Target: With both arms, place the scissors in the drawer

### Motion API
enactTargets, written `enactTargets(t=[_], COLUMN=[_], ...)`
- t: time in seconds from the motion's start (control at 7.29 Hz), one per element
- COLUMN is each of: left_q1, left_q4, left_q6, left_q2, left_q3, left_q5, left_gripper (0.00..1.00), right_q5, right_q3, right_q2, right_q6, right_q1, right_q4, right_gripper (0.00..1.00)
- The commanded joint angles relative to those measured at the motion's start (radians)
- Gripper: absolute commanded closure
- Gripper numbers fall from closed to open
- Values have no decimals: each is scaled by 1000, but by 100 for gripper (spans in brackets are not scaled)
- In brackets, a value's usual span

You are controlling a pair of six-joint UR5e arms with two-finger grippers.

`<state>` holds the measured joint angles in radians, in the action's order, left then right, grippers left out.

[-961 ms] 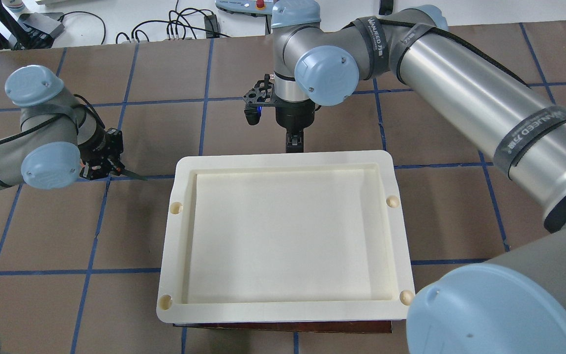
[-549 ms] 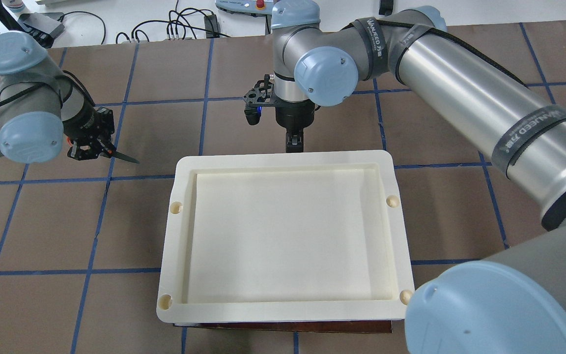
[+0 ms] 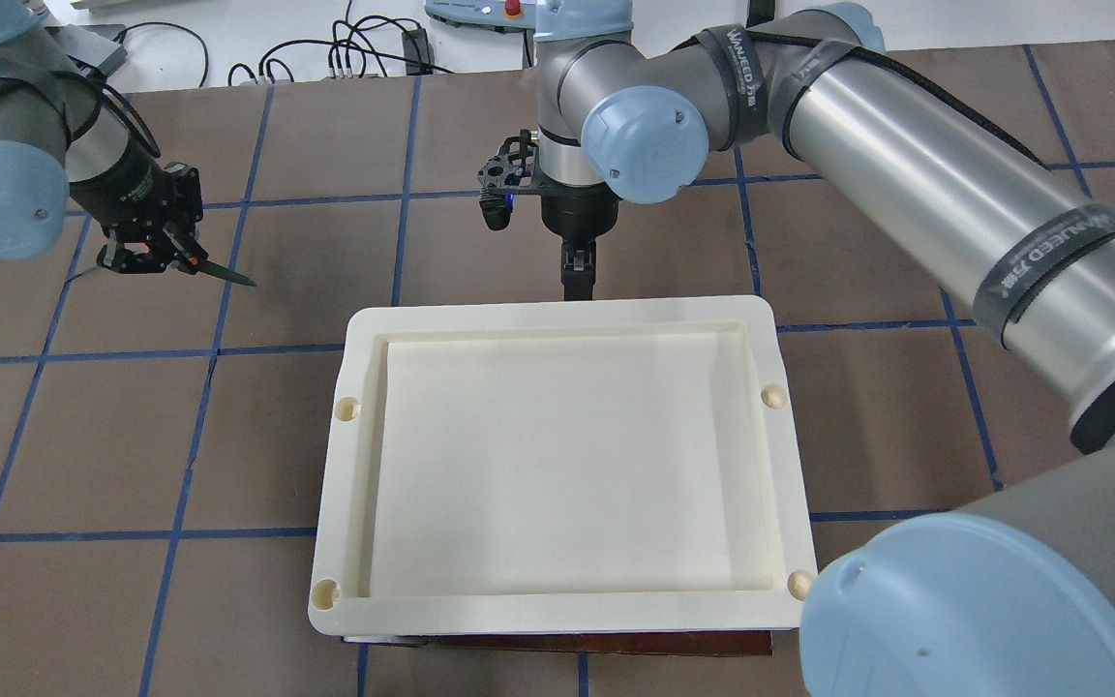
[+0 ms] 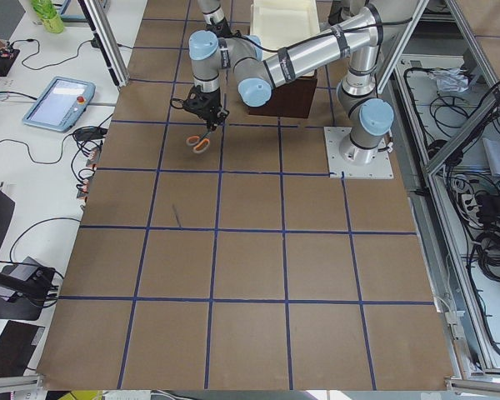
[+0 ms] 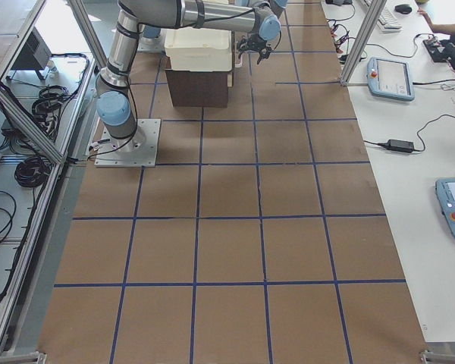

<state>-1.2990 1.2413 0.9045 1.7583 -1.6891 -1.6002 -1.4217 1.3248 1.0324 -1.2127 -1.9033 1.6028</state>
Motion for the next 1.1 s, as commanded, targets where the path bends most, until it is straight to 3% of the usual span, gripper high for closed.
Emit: enactTargets(t=[0.0,0.96], left_q1=[-19,-48], left_q4=[66,138], left_q6=[-4,-73], left_q2=[-66,-141], left_q3=[16,17], left_q5=[29,25], left_gripper=[78,81], right_q5=[-2,-17], right_q3=[-2,1], right_q2=[-3,-11], right_q6=[2,-7], right_q1=[1,1], right_q4=[16,15], right_gripper=[0,0])
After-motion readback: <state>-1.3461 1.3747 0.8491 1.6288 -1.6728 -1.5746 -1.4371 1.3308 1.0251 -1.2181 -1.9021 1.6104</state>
